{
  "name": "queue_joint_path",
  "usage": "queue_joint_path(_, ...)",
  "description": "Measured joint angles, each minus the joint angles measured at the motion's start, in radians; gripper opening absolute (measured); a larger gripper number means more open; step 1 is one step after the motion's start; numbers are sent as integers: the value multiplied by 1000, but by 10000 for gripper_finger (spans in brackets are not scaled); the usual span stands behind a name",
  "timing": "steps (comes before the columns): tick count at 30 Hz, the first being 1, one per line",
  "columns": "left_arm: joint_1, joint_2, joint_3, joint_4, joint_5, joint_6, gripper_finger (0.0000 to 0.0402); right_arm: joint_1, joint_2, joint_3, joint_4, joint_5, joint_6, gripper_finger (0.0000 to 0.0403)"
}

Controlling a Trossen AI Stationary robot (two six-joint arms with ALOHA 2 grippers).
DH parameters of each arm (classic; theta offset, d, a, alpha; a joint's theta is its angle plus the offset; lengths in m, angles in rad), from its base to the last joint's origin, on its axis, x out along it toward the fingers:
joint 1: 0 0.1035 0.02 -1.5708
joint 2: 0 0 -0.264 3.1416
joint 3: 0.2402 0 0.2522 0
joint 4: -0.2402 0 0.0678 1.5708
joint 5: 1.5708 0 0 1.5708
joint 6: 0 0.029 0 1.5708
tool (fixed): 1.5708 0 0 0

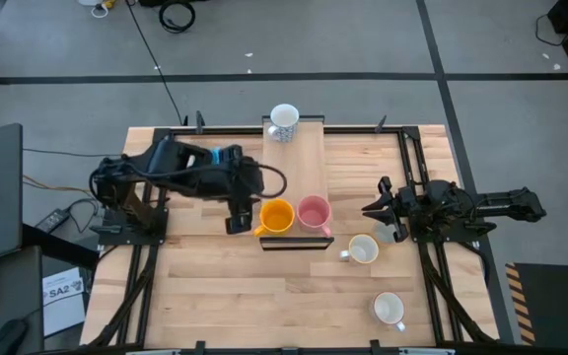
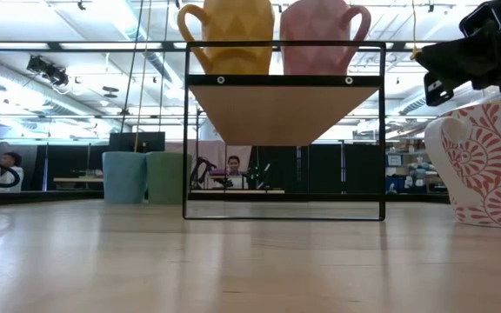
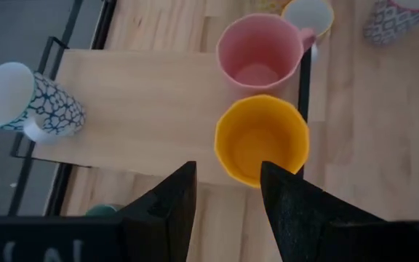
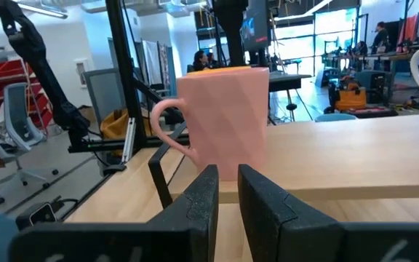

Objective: Place coffee mugs
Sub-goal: Put the orange patterned mug on the shelf

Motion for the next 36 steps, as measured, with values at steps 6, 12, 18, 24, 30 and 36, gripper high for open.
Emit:
queue_joint_path(6, -27, -9, 0, -28, -12, -2, 160, 0, 0, 0, 33, 2, 20, 61)
queue_joint_path(12, -36, -40, -8, -25, -12, 9, 160, 0, 0, 0, 61, 2, 106, 61)
queue_joint_path(18, -42, -226, -290, 38, -72, -77, 160, 0, 0, 0, 60, 2, 126, 61)
queue_joint_path(24, -46, -514, -769, 410, -45, -107, 160, 0, 0, 0, 124, 3, 130, 61)
queue_joint_path(30, -46, -731, -1172, 720, 12, -107, 160, 0, 1, 84, 103, 25, 161, 61)
queue_joint_path(36, -47, -835, -1470, 975, 19, -107, 160, 0, 50, 246, -98, 90, 208, 60)
